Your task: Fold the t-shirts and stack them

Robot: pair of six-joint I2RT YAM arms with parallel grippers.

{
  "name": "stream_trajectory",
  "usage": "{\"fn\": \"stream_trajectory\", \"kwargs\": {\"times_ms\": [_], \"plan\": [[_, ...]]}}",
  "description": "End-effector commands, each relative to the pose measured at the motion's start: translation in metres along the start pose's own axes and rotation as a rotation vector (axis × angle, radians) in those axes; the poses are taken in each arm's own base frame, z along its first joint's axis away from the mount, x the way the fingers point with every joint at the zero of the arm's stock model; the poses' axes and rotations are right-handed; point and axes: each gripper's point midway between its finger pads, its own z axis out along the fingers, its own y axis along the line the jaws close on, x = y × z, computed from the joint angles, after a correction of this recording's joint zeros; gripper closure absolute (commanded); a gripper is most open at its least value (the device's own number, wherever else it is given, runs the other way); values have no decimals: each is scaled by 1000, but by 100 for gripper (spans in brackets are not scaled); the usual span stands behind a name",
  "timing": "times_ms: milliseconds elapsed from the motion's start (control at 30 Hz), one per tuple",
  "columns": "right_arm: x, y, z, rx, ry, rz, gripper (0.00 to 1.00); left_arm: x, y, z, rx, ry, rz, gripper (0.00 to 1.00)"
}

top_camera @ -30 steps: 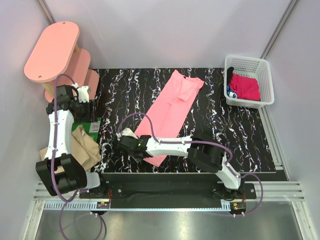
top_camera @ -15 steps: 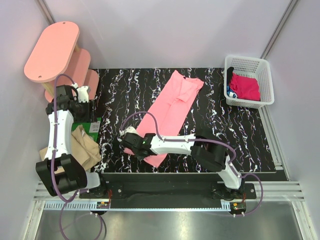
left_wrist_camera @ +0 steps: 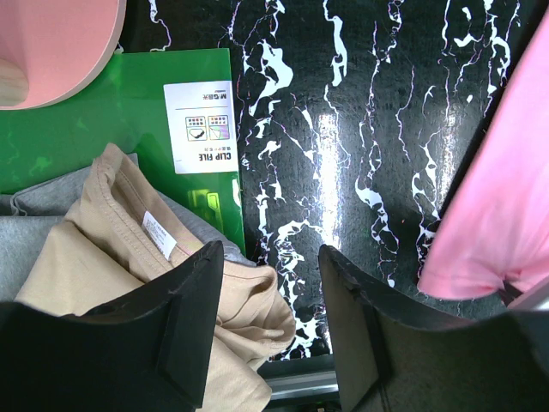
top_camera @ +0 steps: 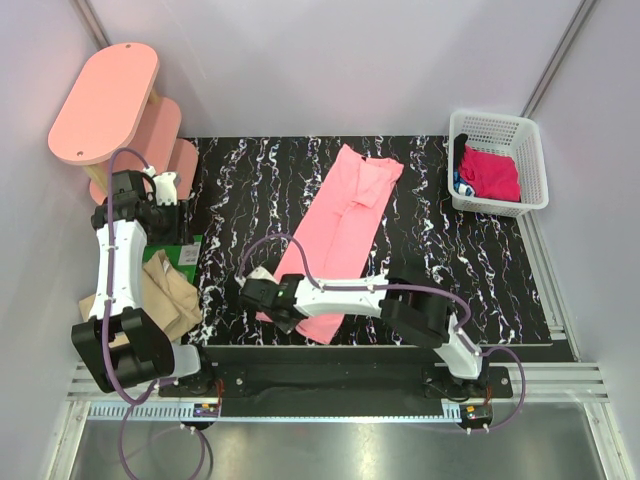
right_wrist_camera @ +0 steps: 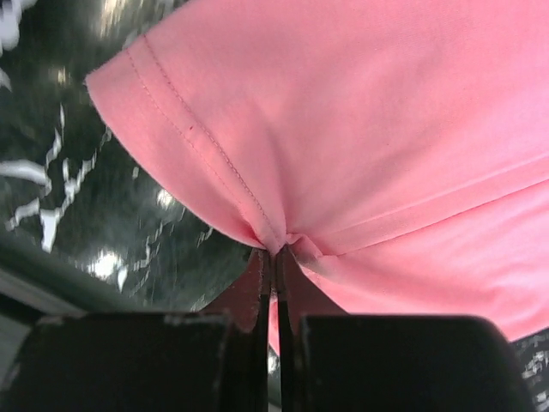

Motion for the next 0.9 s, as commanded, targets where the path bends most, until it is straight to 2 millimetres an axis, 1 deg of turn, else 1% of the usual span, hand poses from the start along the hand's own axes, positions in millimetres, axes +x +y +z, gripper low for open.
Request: {"fn": "stream_trajectory", "kwargs": {"times_ms": [0,67,167,200,233,300,400,433,500,533,600,633,700,733,800,867], "plan": [[65,8,-7,29,227,-128,100,-19,2,-14,-18,-78,36,47],[65,14,-12,28,224,-140,100,-17,3,-13,-18,-72,31,47],[56,23,-24,5,202,-139,100,-14,2,-11,-11,-65,33,47],[50,30,-30,-8,183,-146,100,-14,3,-11,-13,-65,31,47],[50,30,-36,-8,188,-156,100,-13,1,-10,-8,-63,33,47],[42,36,-46,-17,164,-165,100,-13,2,-10,-10,-64,32,47],[34,36,-64,-25,134,-166,100,-13,3,-12,-12,-71,35,46],[33,36,-75,-32,128,-168,100,-13,3,-13,-14,-72,35,46],[30,37,-88,-43,108,-160,100,-14,5,-14,-20,-76,36,46],[30,37,-100,-48,99,-160,100,-15,4,-15,-21,-77,39,46],[28,40,-113,-66,81,-155,100,-15,6,-15,-24,-78,37,46],[27,41,-124,-89,71,-143,100,-16,6,-15,-22,-80,37,46],[24,41,-134,-106,53,-129,100,-17,5,-15,-18,-80,32,46],[19,39,-143,-116,28,-123,100,-17,5,-15,-16,-82,32,46],[12,34,-151,-116,-4,-118,100,-19,4,-15,-14,-86,30,46],[0,35,-161,-150,-35,-102,100,-19,3,-16,-9,-87,27,46]]}}
